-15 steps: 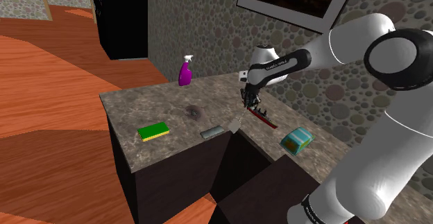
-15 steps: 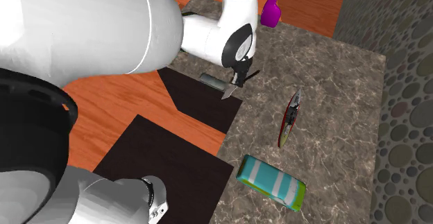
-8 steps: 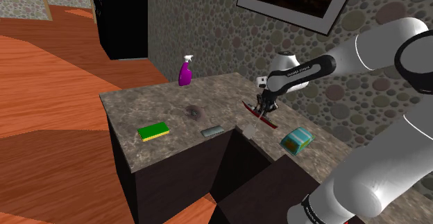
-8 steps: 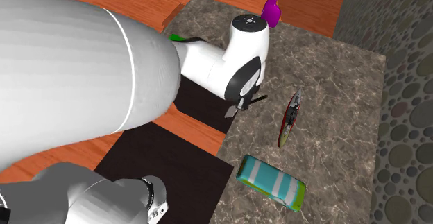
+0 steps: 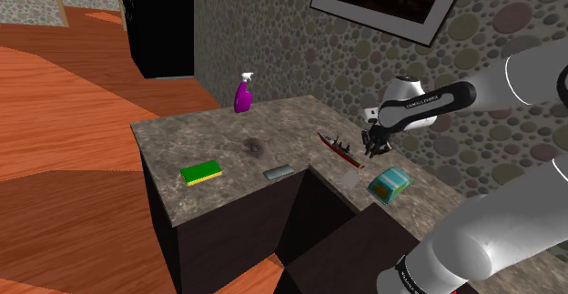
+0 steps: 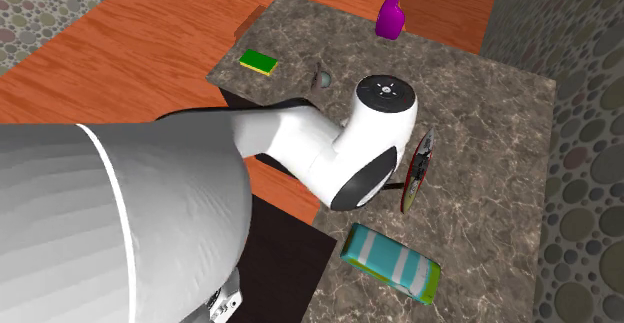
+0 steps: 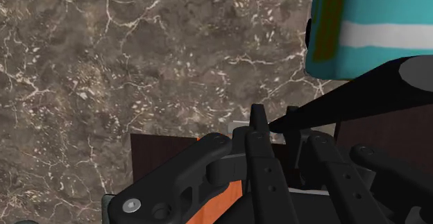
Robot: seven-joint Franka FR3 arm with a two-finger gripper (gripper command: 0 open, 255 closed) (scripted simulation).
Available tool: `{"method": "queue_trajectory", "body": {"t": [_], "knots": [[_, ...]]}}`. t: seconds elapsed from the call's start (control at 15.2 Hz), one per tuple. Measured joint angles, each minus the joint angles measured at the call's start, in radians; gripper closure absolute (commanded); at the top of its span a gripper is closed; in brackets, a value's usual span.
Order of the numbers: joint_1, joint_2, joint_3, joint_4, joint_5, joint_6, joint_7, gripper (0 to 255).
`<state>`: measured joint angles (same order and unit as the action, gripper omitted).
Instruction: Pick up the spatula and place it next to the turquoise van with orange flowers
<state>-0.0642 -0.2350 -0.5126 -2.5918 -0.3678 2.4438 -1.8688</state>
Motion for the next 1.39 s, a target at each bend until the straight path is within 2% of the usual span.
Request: {"method": "queue_trajectory", "body": {"t": [0.46, 0.92, 1.39], "knots": [[-0.12, -0.101, -0.108, -0.079, -0.099, 0.012, -0.139, 255], [-0.224, -0.148, -0.241, -0.089, -0.166, 0.018, -0.32, 255], [-0.274, -0.135, -0.404, -0.029, -0.172, 0.023, -0.534, 255]]}}
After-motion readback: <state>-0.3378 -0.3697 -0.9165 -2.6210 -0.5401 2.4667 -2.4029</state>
